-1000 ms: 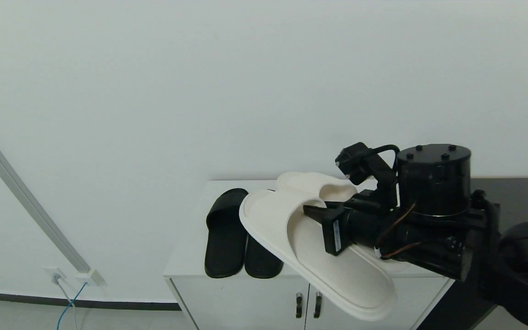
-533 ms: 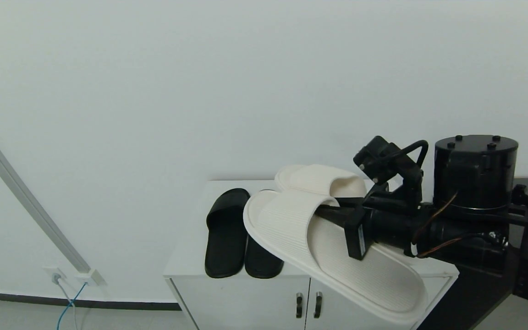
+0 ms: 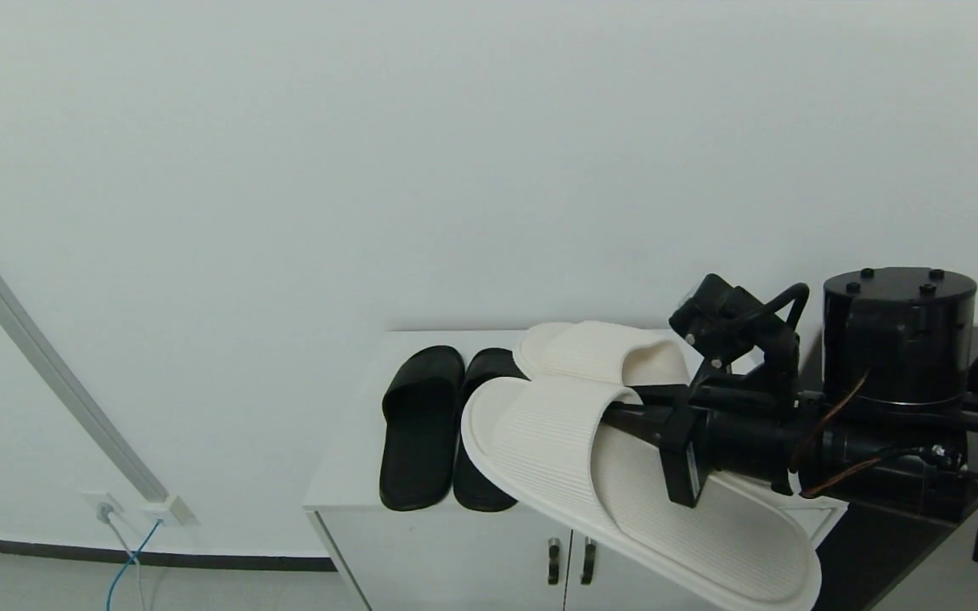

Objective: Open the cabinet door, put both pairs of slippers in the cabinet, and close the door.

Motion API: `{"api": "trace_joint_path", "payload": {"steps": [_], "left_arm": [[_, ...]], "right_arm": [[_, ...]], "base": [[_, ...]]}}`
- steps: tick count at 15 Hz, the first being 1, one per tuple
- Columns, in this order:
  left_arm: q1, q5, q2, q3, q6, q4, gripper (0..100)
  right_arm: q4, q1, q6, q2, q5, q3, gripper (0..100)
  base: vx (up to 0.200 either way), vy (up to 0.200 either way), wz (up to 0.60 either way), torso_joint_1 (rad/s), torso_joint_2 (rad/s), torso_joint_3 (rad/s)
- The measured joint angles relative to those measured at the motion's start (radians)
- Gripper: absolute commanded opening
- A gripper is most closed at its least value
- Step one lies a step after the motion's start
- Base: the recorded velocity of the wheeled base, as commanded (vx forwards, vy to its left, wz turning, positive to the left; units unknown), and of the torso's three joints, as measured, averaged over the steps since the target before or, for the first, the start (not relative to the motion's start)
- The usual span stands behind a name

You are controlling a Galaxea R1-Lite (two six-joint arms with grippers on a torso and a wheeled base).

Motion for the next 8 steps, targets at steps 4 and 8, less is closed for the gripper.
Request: {"api": "trace_joint_path", "payload": {"steps": [4,8], "left_arm": [[0.0,0.0,0.0,0.0,-0.001,0.0,0],[0.0,0.0,0.0,0.0,-0.001,0.0,0]], "right_arm": [[0.001,0.001,0.005,-0.005,0.002,0.027,0],[0.001,0.001,0.024,-0.021,0.001,0.065,0]], "base": [[-0.15,0.0,0.0,-0.008,0.0,0.002],[0.0,0.0,0.0,0.0,0.0,0.0]]}}
